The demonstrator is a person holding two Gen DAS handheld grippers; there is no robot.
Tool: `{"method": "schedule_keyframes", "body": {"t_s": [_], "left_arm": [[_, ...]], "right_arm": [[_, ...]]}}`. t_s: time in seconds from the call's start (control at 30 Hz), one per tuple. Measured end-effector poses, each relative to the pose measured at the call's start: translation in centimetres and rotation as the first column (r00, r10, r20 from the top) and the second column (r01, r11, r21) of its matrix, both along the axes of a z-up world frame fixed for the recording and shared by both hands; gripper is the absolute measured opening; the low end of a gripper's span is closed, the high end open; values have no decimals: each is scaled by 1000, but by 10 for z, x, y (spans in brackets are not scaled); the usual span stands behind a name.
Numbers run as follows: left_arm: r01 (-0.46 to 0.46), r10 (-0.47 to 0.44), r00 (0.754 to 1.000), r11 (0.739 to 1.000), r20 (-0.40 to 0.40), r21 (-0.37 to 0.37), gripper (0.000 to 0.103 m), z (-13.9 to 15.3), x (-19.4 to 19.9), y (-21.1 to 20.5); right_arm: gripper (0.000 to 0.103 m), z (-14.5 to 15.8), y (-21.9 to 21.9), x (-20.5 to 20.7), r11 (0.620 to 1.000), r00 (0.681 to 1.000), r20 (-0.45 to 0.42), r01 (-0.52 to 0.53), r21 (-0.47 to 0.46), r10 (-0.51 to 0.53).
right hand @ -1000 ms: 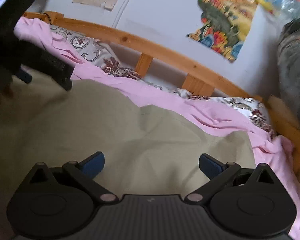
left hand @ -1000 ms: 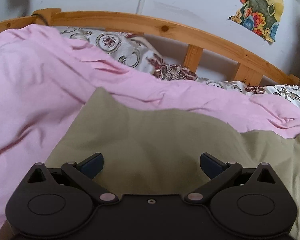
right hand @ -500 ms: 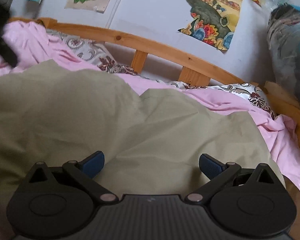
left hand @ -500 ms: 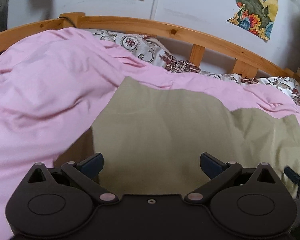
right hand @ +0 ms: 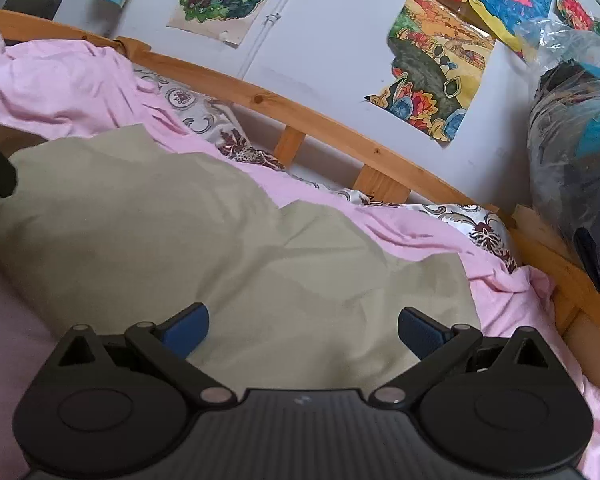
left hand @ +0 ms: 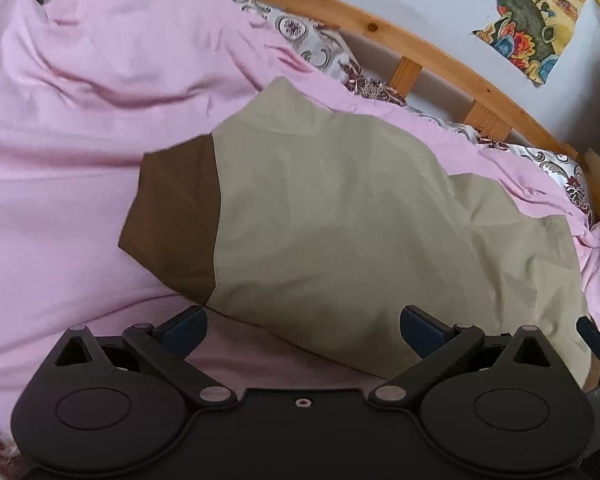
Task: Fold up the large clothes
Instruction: 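Move the left tool to the brown side panel and grasp its corner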
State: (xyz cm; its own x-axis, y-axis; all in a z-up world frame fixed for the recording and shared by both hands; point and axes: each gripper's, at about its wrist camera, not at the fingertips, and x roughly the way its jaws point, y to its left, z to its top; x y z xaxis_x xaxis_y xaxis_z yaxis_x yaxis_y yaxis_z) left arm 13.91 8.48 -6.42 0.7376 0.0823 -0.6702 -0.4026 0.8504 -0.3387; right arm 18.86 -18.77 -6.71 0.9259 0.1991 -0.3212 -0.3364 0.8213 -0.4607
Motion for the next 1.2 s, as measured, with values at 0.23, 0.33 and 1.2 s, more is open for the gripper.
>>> {"method": "schedule_keyframes", "body": {"t_s": [0.23,0.33,1.2], "left_arm": [[-78,74,996,992,-43,-98,102,-25,19,24],[-66,63,997,994,-34,-91,102,-25,20,27],[-69,67,997,993,-30,-91,102,-28,18,28]], "right_arm": [[103,-25,9,-1,999,999,42,-2,-42,4],[103,-25,8,1,1000,1000,30,-6,-31,7],[103,-12,21,12,1000,1000,11,-22,16,21]]}}
